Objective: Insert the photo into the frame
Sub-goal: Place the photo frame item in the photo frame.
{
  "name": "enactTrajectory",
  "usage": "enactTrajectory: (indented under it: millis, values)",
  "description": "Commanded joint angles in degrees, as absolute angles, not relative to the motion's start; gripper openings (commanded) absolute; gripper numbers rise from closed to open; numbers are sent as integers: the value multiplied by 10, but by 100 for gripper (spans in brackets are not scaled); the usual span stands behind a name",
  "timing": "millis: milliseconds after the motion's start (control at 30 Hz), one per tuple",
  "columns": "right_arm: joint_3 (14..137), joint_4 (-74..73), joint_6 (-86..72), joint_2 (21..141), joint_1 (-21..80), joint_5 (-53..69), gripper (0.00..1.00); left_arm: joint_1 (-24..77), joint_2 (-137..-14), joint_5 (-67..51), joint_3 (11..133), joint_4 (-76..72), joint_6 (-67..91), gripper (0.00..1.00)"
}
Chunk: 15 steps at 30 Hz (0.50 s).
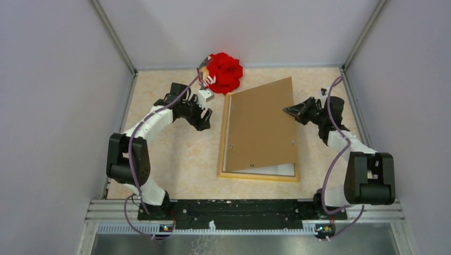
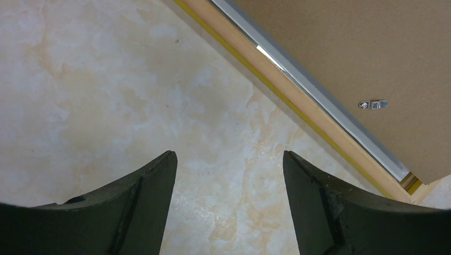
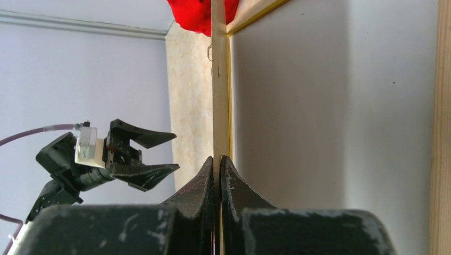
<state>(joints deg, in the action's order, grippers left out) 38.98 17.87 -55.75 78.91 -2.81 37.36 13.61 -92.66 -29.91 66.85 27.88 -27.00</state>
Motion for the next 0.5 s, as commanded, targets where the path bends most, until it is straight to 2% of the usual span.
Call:
enactTrajectory:
  millis: [0,467]
  values:
    - [393,236,-583,798,-33,400,0,140,-905,-302,668,269,-279,79]
    - [384,261,-586,826,-33,407,0,145,-900,-293,665,266,-287,77]
